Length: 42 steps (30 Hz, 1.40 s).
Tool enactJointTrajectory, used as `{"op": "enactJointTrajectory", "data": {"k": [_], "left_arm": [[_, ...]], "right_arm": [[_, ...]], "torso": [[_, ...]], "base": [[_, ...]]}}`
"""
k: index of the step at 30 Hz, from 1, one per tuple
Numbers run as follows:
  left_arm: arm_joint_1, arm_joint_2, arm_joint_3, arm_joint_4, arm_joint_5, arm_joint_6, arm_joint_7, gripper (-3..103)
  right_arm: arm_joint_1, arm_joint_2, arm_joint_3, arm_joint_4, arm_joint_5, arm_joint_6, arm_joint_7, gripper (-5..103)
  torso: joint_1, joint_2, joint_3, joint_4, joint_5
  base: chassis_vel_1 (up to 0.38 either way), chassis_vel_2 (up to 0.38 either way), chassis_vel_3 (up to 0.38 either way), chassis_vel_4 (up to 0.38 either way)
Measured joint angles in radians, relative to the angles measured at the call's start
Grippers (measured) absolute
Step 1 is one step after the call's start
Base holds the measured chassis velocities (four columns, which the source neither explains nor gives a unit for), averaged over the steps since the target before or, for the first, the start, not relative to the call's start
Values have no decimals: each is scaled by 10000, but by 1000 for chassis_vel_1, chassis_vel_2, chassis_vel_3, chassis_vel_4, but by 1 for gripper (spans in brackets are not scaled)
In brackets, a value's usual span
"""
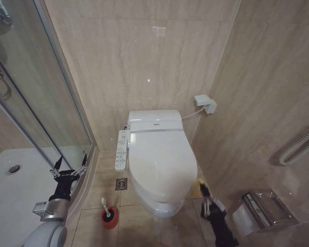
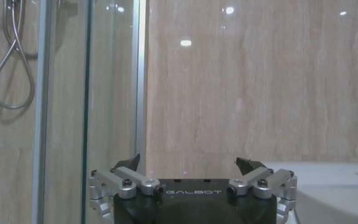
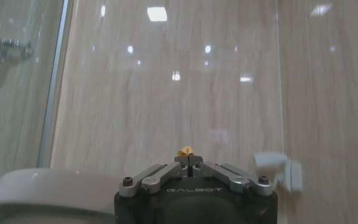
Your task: Open the toilet lid, clean the toilet bowl with a toilet brush, close the toilet lid, and flush.
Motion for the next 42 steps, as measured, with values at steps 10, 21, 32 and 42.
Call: {"op": "enactJointTrajectory", "data": {"k": [10, 21, 32, 42], "left_arm": [[-95, 106, 263, 371, 258, 1, 2, 100], [32, 173, 264, 414, 465, 9, 8, 100], [78, 283, 210, 522, 472, 14, 11, 100], [13, 175, 276, 664, 666, 63, 19, 100]], "right_arm": [[1501, -613, 513, 833, 1289, -1130, -14, 0], [4201, -1104, 459, 85, 2589, -2236, 43, 0], [7232, -1313, 87, -1755, 3841, -3228, 178, 0], [9140, -1449, -999, -3464, 4297, -3524, 244, 0]], "torso": [[2, 0, 0, -2, 1], [2, 0, 0, -4, 1], [2, 0, 0, 4, 0], [0, 1, 0, -5, 0]], "base": [[0, 0, 0, 0], [0, 0, 0, 0], [0, 0, 0, 0], [0, 0, 0, 0]]}}
